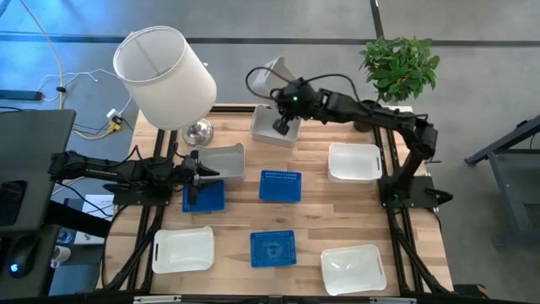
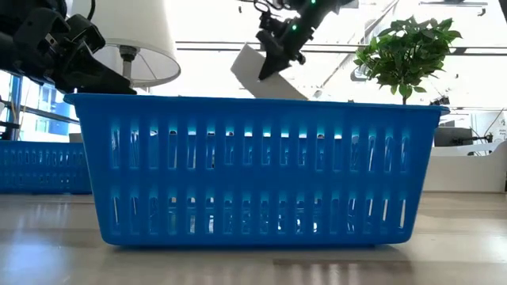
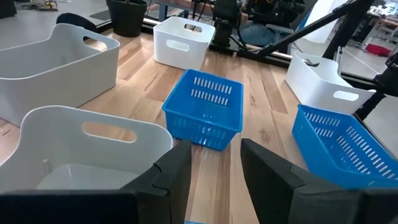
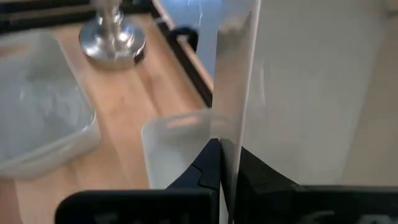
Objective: Stack baskets by color
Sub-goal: Stack the bottom gray bin on top of the top gray bin
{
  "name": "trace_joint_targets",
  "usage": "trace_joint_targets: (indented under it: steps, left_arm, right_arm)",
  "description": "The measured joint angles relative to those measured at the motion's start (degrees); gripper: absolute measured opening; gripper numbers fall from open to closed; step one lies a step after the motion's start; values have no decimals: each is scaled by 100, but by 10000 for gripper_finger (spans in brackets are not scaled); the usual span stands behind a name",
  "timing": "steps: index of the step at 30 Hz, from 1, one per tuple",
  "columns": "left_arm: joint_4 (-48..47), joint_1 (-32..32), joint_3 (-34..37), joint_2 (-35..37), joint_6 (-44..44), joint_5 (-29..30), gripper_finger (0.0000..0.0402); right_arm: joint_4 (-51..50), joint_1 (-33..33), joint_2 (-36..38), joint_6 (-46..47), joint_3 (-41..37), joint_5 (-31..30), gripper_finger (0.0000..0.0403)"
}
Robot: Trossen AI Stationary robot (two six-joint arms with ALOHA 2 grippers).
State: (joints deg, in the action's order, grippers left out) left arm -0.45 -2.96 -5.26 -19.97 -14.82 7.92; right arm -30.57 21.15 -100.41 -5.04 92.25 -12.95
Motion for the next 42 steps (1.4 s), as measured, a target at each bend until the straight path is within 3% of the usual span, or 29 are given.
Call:
trace_joint_targets:
  steps: [19, 42]
  left_arm:
    - [-1, 0, 0, -2, 2, 24, 129]
    - [-126, 2, 0, -1, 1, 31, 129]
  right_arm:
    - [-990, -271, -356, -555, -4, 271, 0]
    - [-1495, -273, -1085, -944, -7, -55, 0]
